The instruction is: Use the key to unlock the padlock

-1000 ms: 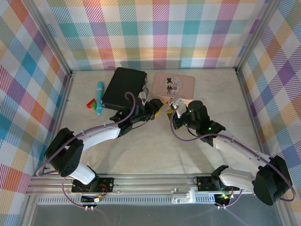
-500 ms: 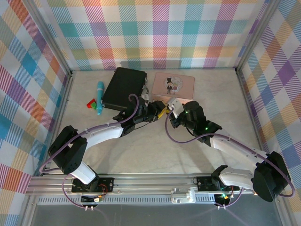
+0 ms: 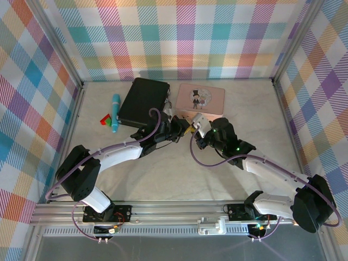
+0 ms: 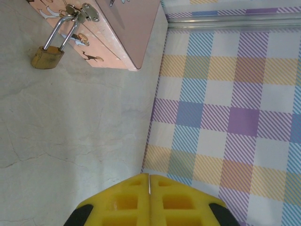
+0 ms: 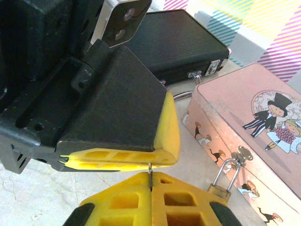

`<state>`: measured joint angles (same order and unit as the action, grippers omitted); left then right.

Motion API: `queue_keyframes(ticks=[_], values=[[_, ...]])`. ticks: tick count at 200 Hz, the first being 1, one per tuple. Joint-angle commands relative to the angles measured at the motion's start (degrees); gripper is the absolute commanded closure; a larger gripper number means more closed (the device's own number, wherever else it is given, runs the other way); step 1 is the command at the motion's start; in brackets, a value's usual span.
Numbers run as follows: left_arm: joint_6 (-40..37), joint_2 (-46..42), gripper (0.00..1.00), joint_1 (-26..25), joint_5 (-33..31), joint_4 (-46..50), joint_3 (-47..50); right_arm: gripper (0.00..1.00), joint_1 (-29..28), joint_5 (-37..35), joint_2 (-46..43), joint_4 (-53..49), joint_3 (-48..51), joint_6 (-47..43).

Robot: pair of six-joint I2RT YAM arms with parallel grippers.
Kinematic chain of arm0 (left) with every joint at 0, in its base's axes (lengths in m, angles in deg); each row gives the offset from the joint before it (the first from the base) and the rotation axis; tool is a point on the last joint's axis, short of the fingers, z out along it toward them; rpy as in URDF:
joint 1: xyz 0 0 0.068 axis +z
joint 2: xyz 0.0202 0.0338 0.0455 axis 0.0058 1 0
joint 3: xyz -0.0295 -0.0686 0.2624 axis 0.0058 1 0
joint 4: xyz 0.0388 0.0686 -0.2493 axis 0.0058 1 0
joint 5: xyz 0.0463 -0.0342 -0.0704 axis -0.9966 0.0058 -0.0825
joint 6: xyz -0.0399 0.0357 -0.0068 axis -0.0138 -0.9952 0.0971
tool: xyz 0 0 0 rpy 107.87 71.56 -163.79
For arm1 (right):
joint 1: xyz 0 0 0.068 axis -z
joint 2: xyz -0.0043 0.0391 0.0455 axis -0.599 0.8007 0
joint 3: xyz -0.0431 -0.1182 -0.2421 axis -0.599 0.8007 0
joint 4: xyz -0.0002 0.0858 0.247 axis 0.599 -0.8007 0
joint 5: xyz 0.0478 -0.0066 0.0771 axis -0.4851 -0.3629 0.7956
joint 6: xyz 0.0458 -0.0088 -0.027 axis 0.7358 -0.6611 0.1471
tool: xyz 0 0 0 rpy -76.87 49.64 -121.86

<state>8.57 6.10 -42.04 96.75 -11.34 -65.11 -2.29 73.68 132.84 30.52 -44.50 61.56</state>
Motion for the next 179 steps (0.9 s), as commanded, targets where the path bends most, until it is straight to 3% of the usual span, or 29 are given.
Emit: queue_keyframes(ticks=[1, 22, 51, 91, 116, 141, 179], values=[[-1.24, 0.14, 1.0, -0.41, -1.79, 3.37, -1.01, 1.0, -0.45, 1.79, -1.43, 1.25, -0.02, -0.81], [-2.68, -0.03, 1.0, -0.36, -2.22, 3.63, -1.0, 1.0, -0.4, 2.77, -2.64, 1.6, 0.13, 1.06], [-7.6, -1.06, 1.0, -0.03, -3.71, 3.7, -0.59, 0.73, 1.61, 2.74, -5.09, 1.17, -0.08, 10.94], [-17.45, -3.16, 1.0, 0.62, -4.72, -2.59, 2.06, 0.62, 10.58, 15.34, -6.32, -0.98, -1.32, 30.7], [-24.31, -3.6, 1.0, 0.63, -2.64, -10.41, 3.97, 0.58, 12.78, 21.94, -5.41, 2.17, -0.28, 40.57], [-30.14, -4.04, 1.0, 0.74, -0.49, -20.2, 7.49, 0.54, 14.2, 32.38, -3.18, 13.09, 2.93, 46.53], [-34.16, -5.89, 1.0, 0.75, 2.28, -29.89, 12.07, 0.61, 16.24, 40.15, 0.48, 27.76, 7.04, 53.94]])
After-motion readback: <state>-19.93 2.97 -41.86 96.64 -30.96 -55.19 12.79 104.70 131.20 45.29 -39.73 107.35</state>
